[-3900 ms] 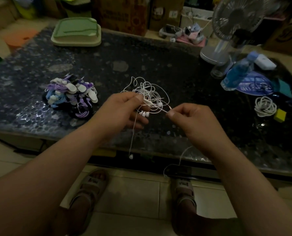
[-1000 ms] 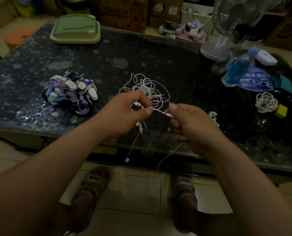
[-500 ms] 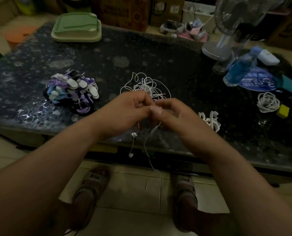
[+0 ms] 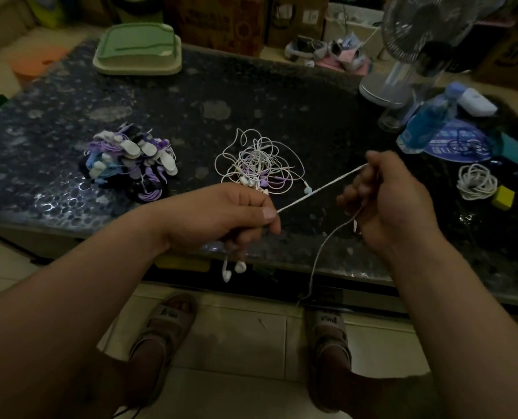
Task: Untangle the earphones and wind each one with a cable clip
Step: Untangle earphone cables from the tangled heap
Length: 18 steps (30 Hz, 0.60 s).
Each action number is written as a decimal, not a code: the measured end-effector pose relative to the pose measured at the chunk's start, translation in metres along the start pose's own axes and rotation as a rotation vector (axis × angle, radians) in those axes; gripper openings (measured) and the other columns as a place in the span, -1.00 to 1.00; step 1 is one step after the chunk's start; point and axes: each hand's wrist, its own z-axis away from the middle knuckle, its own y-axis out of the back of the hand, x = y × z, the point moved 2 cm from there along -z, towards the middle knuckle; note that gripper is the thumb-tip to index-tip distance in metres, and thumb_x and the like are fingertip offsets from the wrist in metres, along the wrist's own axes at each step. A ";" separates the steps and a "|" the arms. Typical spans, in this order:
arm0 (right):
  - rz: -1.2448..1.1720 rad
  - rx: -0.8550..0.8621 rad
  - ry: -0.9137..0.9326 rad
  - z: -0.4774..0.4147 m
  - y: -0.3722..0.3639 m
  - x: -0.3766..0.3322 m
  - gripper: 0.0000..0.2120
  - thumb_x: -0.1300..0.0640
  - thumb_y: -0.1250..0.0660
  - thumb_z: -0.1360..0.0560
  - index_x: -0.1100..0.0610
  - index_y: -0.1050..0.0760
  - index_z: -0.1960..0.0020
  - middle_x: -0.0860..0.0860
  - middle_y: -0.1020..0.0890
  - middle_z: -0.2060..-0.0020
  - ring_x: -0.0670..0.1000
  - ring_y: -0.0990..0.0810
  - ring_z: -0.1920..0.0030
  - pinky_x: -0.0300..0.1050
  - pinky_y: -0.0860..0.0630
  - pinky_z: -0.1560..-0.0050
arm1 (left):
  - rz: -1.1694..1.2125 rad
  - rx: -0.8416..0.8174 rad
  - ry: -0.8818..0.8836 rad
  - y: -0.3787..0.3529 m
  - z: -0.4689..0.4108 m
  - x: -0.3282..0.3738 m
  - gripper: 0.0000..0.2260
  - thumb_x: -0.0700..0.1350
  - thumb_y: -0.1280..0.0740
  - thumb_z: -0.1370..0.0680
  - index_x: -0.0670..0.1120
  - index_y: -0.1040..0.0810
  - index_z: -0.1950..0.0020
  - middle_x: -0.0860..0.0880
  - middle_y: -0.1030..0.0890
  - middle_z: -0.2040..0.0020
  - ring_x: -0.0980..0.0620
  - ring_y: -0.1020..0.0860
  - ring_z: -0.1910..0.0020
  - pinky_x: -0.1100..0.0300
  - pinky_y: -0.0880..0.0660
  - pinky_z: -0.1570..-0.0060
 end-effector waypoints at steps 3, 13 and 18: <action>0.656 -0.007 0.092 -0.001 0.007 0.004 -0.63 -0.12 -0.22 -0.68 0.06 -0.63 0.13 0.01 -0.68 0.16 0.02 -0.63 0.13 0.03 -0.56 0.07 | -0.006 0.062 0.000 0.001 0.000 0.002 -0.77 -0.16 -0.18 -0.73 -0.20 -0.57 -0.01 0.00 -0.39 0.41 0.13 -0.22 0.51 0.32 -0.21 0.51; 0.918 -0.539 0.389 0.021 -0.030 0.034 -0.64 -0.20 -0.26 -0.66 0.07 -0.59 0.04 -0.03 -0.61 0.24 -0.01 -0.59 0.23 0.08 -0.60 0.14 | 0.067 0.170 0.016 -0.001 -0.007 0.002 -0.71 -0.18 -0.18 -0.73 -0.08 -0.61 0.11 -0.08 -0.47 0.38 0.12 -0.20 0.55 0.31 -0.15 0.57; 0.469 -0.404 0.240 0.009 -0.017 0.017 -0.72 0.01 -0.37 -0.64 0.12 -0.50 0.18 -0.06 -0.41 0.48 -0.08 -0.33 0.49 -0.21 -0.31 0.50 | 0.085 0.205 -0.003 0.004 -0.008 0.001 -0.72 -0.05 -0.19 -0.73 -0.12 -0.59 0.06 0.00 -0.40 0.41 0.12 -0.19 0.51 0.31 -0.15 0.54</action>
